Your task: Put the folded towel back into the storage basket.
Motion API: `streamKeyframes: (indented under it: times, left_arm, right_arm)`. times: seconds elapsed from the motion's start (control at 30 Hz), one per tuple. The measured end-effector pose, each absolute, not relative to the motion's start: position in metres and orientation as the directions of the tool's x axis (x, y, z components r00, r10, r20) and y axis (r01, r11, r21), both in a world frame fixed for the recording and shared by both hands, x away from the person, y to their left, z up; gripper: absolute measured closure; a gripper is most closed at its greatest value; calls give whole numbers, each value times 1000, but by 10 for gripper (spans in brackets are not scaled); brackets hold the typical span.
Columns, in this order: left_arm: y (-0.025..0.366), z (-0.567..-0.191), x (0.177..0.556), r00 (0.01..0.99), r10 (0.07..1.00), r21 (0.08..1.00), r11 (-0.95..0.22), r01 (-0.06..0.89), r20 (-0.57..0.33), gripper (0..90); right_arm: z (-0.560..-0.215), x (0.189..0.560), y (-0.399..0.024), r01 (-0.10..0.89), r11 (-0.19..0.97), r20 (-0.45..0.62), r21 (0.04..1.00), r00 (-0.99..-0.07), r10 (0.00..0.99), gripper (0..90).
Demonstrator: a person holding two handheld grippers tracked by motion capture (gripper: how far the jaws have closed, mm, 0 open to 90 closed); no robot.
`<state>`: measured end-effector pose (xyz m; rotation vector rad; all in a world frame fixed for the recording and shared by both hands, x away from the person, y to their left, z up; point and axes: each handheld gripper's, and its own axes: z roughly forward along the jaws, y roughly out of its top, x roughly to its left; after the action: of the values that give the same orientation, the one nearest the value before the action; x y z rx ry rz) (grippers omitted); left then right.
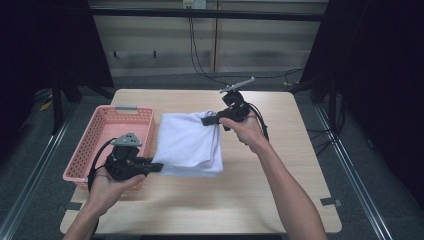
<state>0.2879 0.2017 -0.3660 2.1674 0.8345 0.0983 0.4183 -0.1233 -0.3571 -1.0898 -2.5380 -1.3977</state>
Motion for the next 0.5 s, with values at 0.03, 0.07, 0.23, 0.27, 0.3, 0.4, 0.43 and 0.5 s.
streamKeyframes:
  times: [0.03, 0.07, 0.23, 0.27, 0.3, 0.4, 0.43, 0.5]
  left_arm:
    - [203, -365, 288, 777, 598, 700, -470, 538, -196, 741]
    - [205, -363, 289, 775, 601, 703, -466, 538, -195, 741]
    - [217, -353, 291, 773, 609, 708, -466, 530, -178, 742]
    - [219, -351, 292, 772, 611, 706, -468, 531, -175, 742]
    - [221, -350, 292, 770, 615, 706, -469, 531, -170, 742]
    - [229, -345, 293, 766, 621, 707, -466, 531, -165, 742]
    - [230, -344, 293, 763, 623, 709, -460, 535, -171, 742]
    - [234, -343, 294, 757, 631, 704, -459, 542, -171, 743]
  right_arm:
    - [-357, 420, -121, 596, 355, 349, 720, -754, 557, 733]
    - [-357, 422, -118, 595, 358, 350, 719, -756, 553, 733]
    - [-351, 428, -107, 591, 365, 351, 719, -763, 543, 734]
    - [-349, 429, -104, 587, 367, 349, 722, -766, 539, 733]
    - [-347, 429, -102, 586, 368, 347, 722, -767, 540, 734]
    - [-342, 432, -94, 583, 376, 342, 721, -770, 538, 734]
    - [-340, 433, -90, 580, 377, 341, 722, -773, 535, 734]
    - [-337, 435, -85, 577, 384, 337, 721, -776, 534, 733]
